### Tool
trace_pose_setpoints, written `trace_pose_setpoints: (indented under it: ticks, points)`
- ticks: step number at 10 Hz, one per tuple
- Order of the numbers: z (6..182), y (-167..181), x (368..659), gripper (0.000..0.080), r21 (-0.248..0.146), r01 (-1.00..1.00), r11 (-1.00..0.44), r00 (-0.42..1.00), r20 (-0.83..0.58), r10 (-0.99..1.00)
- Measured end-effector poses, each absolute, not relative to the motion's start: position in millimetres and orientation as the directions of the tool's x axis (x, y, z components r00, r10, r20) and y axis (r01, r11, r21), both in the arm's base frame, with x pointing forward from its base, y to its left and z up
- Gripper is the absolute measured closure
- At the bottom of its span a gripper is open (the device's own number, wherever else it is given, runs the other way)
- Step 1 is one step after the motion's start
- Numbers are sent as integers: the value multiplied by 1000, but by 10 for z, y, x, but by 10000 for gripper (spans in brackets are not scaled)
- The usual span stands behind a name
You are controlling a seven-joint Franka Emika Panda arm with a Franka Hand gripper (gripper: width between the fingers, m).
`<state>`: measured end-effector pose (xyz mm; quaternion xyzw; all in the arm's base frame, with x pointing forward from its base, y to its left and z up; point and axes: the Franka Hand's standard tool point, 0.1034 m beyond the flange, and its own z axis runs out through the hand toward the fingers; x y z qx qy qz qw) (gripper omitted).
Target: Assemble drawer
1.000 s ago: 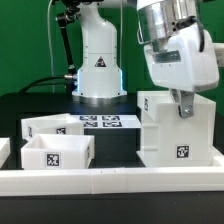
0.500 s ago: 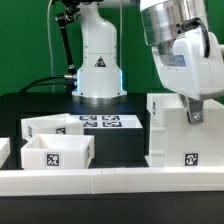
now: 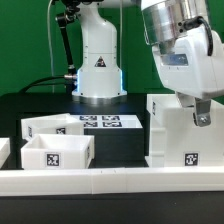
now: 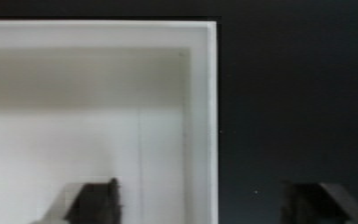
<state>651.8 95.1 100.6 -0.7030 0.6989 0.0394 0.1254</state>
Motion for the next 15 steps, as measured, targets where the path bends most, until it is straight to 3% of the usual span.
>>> trace_pose_setpoints:
  ticks: [1, 3, 7, 10, 13, 15]
  points:
    - [1018, 955, 6502, 214, -130, -991, -28, 57, -226, -972]
    - [1133, 929, 6371, 153, -162, -971, -178, 209, -207, -956]
    - [1398, 829, 6238, 151, -224, -859, -461, 499, -163, -851]
    - [1353, 849, 6227, 151, -229, -820, -525, 562, -148, -814]
    - [1370, 661, 6077, 151, -251, -461, -851, 887, -93, -452]
    - [1389, 556, 6072, 151, -261, -310, -914, 950, -54, -306]
